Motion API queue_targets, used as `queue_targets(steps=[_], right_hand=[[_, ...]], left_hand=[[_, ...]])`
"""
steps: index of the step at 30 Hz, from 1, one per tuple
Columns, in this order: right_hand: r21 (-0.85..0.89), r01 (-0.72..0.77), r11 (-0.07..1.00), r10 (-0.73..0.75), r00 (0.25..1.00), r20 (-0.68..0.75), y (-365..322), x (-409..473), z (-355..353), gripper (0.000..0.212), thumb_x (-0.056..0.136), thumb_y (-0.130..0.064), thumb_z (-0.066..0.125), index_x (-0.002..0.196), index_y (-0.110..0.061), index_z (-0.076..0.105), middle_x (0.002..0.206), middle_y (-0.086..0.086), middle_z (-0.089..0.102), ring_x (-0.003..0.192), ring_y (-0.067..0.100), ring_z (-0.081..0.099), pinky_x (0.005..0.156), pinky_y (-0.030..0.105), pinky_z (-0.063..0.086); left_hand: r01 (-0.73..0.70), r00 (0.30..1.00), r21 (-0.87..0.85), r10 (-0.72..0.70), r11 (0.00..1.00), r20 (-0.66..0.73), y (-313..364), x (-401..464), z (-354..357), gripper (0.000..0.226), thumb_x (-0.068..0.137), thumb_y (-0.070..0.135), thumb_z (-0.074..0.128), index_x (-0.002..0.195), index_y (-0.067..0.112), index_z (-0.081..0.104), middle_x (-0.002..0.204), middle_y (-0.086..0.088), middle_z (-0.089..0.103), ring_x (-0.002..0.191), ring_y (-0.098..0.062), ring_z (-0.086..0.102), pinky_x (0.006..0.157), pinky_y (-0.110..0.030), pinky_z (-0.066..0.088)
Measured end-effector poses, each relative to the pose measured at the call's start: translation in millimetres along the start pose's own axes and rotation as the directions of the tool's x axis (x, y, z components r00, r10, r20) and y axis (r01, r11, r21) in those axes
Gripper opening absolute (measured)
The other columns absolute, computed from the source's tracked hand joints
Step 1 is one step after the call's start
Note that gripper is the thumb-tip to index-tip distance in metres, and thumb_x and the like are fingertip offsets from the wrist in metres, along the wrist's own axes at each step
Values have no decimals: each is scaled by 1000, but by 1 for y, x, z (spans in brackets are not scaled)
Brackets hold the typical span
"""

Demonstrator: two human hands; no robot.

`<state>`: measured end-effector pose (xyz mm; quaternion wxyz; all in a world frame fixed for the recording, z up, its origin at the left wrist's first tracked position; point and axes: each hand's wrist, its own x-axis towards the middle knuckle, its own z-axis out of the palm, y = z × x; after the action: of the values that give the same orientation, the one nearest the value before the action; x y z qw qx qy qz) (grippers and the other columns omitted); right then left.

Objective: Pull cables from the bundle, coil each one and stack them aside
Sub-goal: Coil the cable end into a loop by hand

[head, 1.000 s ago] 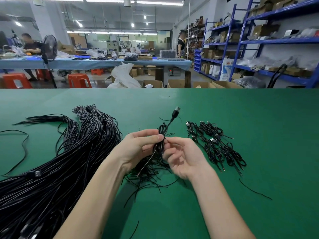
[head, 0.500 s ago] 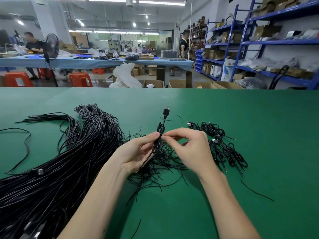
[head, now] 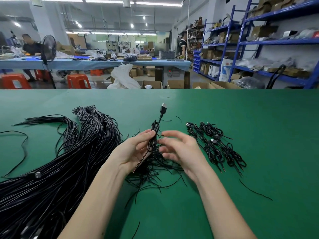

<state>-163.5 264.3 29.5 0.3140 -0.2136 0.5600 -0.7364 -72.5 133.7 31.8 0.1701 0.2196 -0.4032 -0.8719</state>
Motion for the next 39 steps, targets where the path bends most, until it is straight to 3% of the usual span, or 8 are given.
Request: queue_targets(steps=[4,10,15,19,24,34,37,39], right_hand=[[-623,455,637,-531,844,75,4,1,-8,16,85,-15,77,91,-30,75,85,-14,76,59,7,66,63,13,51],[-639,534,554,-630,770,97,5,-1,-6,2,85,-24,81,85,-22,82,70,-17,73,58,5,65,57,14,49],[96,-88,991,93,995,-45,-3,-1,1,18,84,-2,74,66,-4,76,65,10,67,49,9,56,44,14,46],[581,-490,650,411,870,274,-1,-6,0,6,71,3,75,74,2,70,71,10,64,49,8,58,38,11,45],[-36,56,998,-55,998,24,3,1,0,12,90,-4,72,98,-13,75,86,1,76,60,11,68,51,19,52],[-637,612,469,-716,685,132,14,4,-5,3,84,-21,80,81,-23,80,73,-17,73,64,6,67,56,7,41],[-526,424,737,-545,833,-92,17,4,7,17,86,-13,75,70,-12,75,59,-7,67,50,7,61,53,20,49],[53,9,999,-1,988,-155,11,3,12,18,88,-4,68,70,-4,69,58,3,62,43,8,54,43,17,44]], left_hand=[[58,998,-145,-59,988,-2,-2,0,1,33,63,4,79,95,6,69,77,-8,73,60,-13,68,65,-21,59],[77,997,-136,-75,988,20,-2,0,0,36,62,3,80,96,6,69,85,-10,73,66,-13,68,63,-21,61],[-41,995,27,39,999,89,-3,-3,1,38,65,4,77,102,7,68,82,-7,75,60,-11,69,58,-18,57],[-83,991,83,74,993,109,-2,-5,1,37,66,4,77,102,6,69,85,-9,76,65,-16,72,63,-20,58],[5,1000,-60,-4,998,6,-2,-1,-1,39,64,6,78,103,9,68,75,-5,75,60,-11,70,65,-19,59],[72,997,-188,-65,979,44,-2,1,-4,37,67,1,78,102,3,67,89,-13,72,69,-16,70,68,-23,62],[39,999,-89,-36,995,31,-6,2,-2,44,59,5,81,102,9,69,85,-8,74,67,-13,69,68,-21,60],[-3,999,-12,4,1000,37,-6,1,-2,47,59,9,81,104,12,69,84,-7,75,66,-13,70,70,-21,59]])
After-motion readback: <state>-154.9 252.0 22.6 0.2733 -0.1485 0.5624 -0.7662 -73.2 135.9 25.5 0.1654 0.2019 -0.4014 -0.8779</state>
